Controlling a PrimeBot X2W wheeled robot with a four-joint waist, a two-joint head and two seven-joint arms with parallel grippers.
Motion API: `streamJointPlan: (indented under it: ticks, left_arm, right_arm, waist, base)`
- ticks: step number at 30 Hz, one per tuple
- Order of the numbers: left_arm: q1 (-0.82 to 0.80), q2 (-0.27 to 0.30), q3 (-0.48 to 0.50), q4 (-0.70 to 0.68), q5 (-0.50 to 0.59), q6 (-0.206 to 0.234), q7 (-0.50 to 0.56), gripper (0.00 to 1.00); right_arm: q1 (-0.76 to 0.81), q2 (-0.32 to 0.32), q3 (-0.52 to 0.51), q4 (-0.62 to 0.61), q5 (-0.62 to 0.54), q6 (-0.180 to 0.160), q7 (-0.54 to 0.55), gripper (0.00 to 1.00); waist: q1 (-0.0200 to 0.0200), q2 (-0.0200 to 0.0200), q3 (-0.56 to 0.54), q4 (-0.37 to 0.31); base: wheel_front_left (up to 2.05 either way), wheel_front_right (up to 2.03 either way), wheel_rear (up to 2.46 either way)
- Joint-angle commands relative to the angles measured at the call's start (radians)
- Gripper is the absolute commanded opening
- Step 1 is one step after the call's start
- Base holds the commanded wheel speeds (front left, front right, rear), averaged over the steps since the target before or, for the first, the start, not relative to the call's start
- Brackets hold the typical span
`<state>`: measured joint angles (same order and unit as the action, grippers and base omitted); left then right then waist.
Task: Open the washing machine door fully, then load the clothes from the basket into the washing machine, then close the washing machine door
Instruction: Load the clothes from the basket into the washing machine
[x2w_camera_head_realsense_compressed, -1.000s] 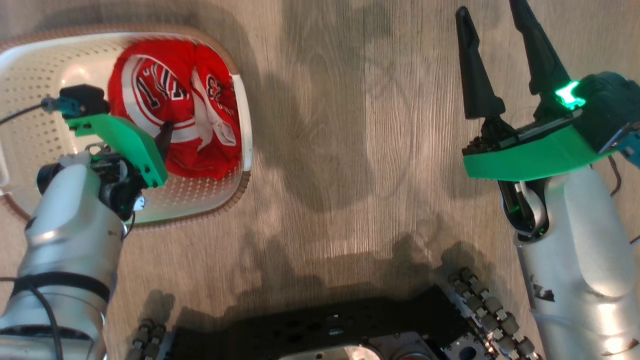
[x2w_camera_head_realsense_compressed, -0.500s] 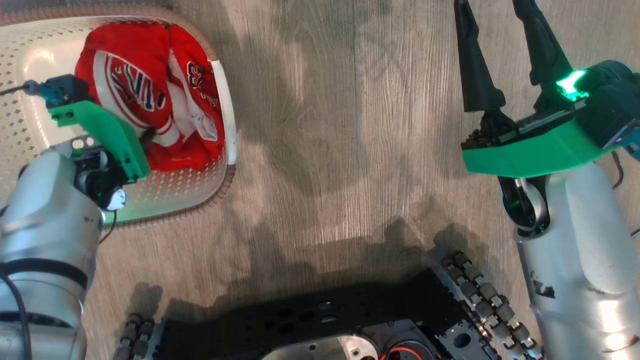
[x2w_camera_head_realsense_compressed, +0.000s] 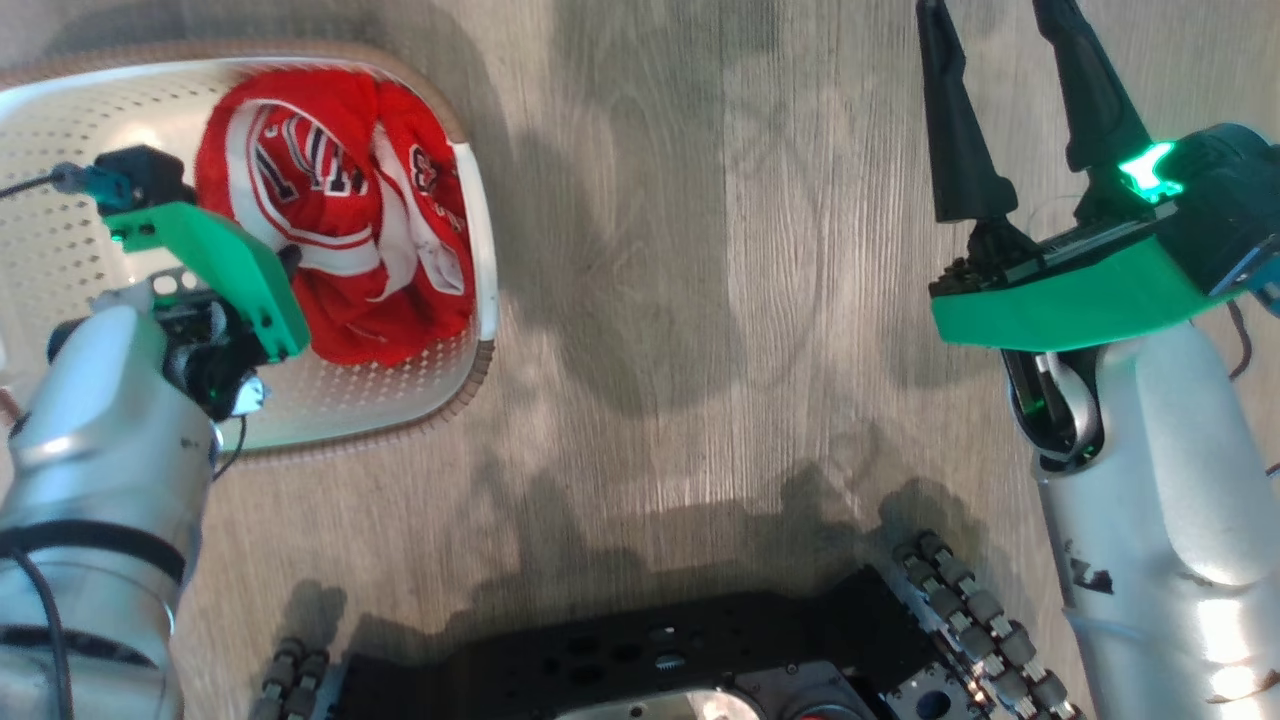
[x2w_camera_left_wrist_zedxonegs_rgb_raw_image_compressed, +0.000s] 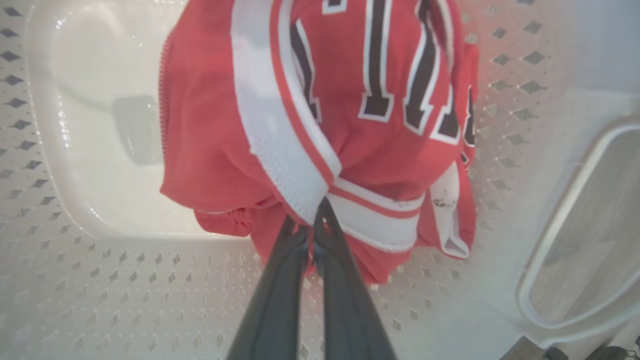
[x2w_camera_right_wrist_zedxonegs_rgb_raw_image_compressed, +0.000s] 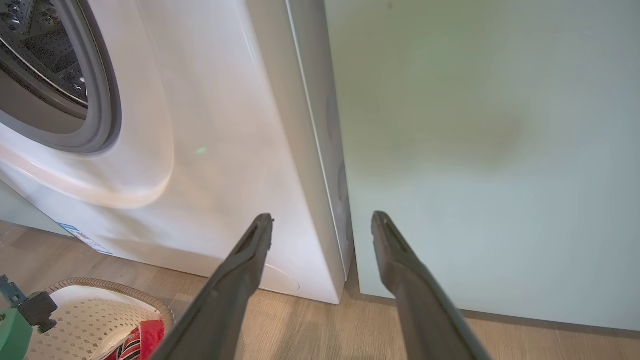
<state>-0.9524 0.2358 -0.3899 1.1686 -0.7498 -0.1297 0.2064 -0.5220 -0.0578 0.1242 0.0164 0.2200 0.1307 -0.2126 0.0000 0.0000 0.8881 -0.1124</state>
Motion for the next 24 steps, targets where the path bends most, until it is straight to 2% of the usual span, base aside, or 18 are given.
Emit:
streamJointPlan:
  ticks: [1,7,15,19,24]
  left_arm:
    - [0.053,0.037,0.007,-0.02,-0.014,-0.001,-0.02,0.0]
    - [0.094,0.039,-0.03,-0.068,-0.03,-0.001,-0.149,0.0]
    - [0.133,0.046,-0.034,-0.082,-0.025,0.0,-0.371,0.0]
    - [0.148,0.045,-0.021,-0.111,-0.014,0.021,-0.445,0.0]
    - [0.196,0.056,0.033,-0.225,0.0,0.063,-0.467,0.0]
  right_arm:
    - [0.034,0.008,0.01,-0.025,-0.004,0.0,-0.003,1.0]
    - [0.054,0.008,-0.008,-0.017,-0.013,0.0,0.002,1.0]
    - [0.095,0.008,-0.023,-0.012,-0.015,0.0,0.012,1.0]
    - [0.118,0.008,-0.034,-0.008,-0.016,0.0,0.018,1.0]
    - [0.151,0.008,-0.041,-0.011,-0.013,0.0,0.028,1.0]
  waist:
    - [0.0,0.0,-0.022,0.014]
    - [0.0,0.0,-0.091,0.047]
    - [0.0,0.0,-0.201,0.085]
    - [0.0,0.0,-0.256,0.103]
    - [0.0,0.0,-0.326,0.122]
  base:
    - [0.0,0.0,0.0]
    - [0.0,0.0,0.0]
    - [0.0,0.0,0.0]
    - [0.0,0.0,0.0]
    - [0.0,0.0,0.0]
